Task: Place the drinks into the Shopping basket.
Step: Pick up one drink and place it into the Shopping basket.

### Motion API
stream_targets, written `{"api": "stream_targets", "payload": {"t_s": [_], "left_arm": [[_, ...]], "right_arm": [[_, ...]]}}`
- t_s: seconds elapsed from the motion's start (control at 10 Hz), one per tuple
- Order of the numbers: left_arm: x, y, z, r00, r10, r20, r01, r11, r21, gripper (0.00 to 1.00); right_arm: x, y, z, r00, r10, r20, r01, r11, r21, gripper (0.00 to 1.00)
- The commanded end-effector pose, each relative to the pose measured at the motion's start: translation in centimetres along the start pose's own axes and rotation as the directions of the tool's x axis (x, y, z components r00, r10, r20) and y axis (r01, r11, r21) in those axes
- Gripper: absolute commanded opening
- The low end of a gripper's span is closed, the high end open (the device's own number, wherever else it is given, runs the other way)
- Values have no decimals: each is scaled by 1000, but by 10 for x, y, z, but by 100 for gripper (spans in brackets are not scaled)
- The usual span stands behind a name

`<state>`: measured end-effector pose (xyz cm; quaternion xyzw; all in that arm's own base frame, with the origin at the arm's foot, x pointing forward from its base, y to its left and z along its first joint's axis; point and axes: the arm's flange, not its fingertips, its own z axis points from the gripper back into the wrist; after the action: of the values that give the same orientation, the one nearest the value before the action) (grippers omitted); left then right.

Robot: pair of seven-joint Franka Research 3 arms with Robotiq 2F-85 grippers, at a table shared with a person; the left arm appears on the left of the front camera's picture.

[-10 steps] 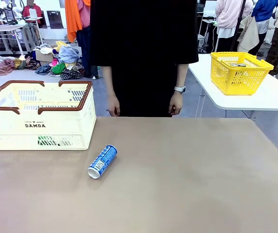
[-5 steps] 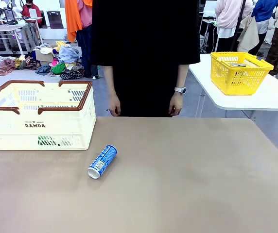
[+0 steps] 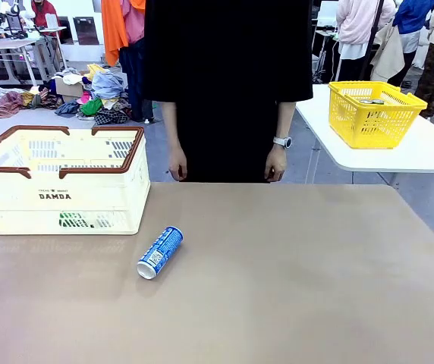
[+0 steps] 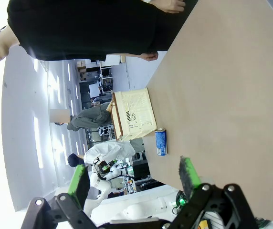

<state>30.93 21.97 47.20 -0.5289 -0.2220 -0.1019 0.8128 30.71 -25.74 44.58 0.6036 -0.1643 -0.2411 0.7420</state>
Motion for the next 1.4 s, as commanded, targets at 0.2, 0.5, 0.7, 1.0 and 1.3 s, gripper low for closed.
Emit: {"api": "stream_targets", "payload": {"t_s": [0.2,0.5,0.7,1.0,1.3], "left_arm": [[-1,-3,2,1000,15,-7,-15,1000,-2,90],[-1,-3,2,1000,15,-7,-15,1000,-2,90],[-1,-3,2,1000,15,-7,-15,1000,-2,90],[-1,-3,2,1000,15,-7,-15,1000,-2,90],[40,-60,-45,995,-13,-97,26,990,137,90]], "right_arm": [[-2,2,0,1000,8,4,-8,1000,2,100],[-2,2,0,1000,8,4,-8,1000,2,100],[-2,2,0,1000,8,4,-8,1000,2,100],[-2,2,0,1000,8,4,-8,1000,2,100],[-2,2,0,1000,8,4,-8,1000,2,100]]}}
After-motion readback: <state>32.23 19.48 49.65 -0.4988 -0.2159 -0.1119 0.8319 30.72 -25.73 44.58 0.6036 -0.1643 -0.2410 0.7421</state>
